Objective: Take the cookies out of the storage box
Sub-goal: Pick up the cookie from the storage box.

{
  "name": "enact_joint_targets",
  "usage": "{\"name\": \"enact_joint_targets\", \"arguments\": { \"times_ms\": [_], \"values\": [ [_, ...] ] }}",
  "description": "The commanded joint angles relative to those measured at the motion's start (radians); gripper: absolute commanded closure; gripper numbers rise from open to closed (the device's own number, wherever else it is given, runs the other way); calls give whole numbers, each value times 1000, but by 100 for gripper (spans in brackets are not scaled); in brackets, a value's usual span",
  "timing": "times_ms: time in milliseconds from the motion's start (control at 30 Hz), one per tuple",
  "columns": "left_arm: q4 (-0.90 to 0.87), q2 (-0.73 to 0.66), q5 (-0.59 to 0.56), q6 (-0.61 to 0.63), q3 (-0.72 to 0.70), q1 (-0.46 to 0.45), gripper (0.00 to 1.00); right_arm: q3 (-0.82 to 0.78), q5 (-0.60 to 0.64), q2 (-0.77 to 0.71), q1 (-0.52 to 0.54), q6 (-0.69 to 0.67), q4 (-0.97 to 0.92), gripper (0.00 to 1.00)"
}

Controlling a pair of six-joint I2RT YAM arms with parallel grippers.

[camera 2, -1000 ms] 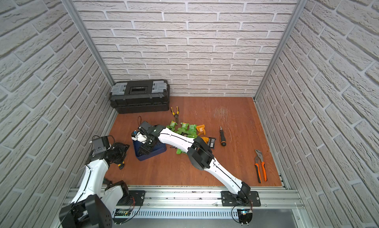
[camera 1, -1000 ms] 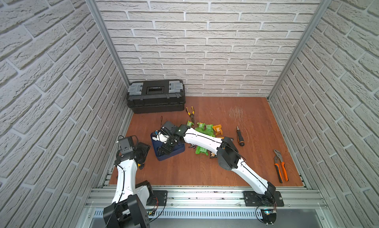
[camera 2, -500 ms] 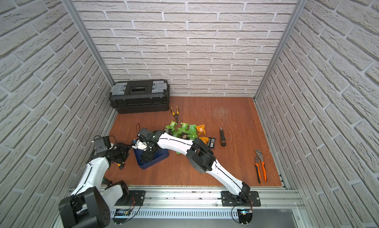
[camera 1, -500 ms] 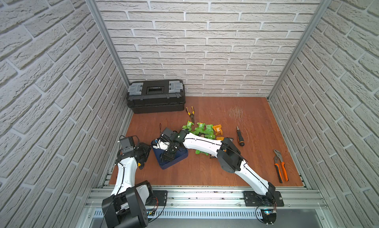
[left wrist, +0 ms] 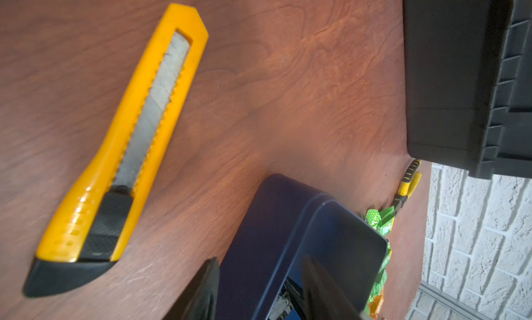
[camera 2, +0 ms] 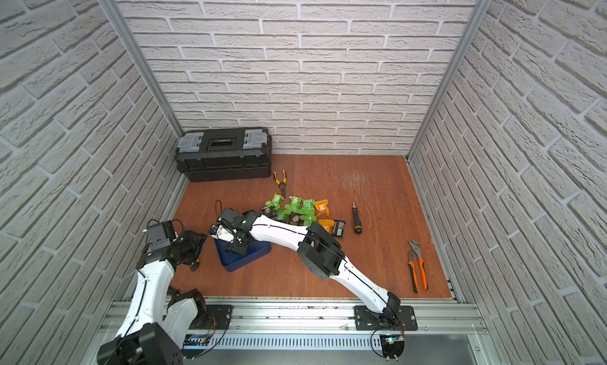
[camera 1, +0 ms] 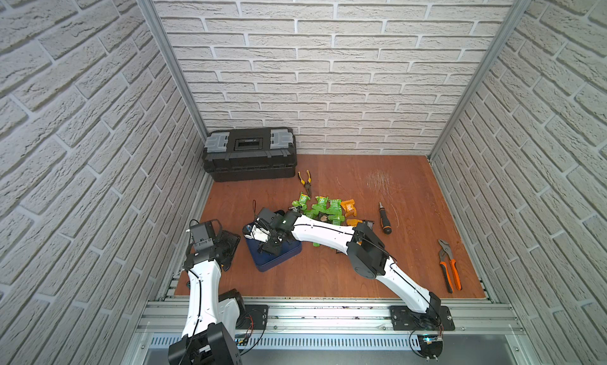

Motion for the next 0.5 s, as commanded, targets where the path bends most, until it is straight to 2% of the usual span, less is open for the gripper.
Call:
{"name": "enact_joint_targets", "arguments": {
  "times_ms": [0, 233, 467],
  "values": [
    [-14, -16, -25, 23, 36, -1, 48, -32, 40, -61, 7, 52, 29, 81],
    [-48, 13, -43, 76, 93, -25, 44, -53, 78, -217, 7, 194, 104, 84],
    [-53, 24, -78, 88, 112, -72, 43, -363, 144, -458, 5, 344, 278, 83]
  ]
}}
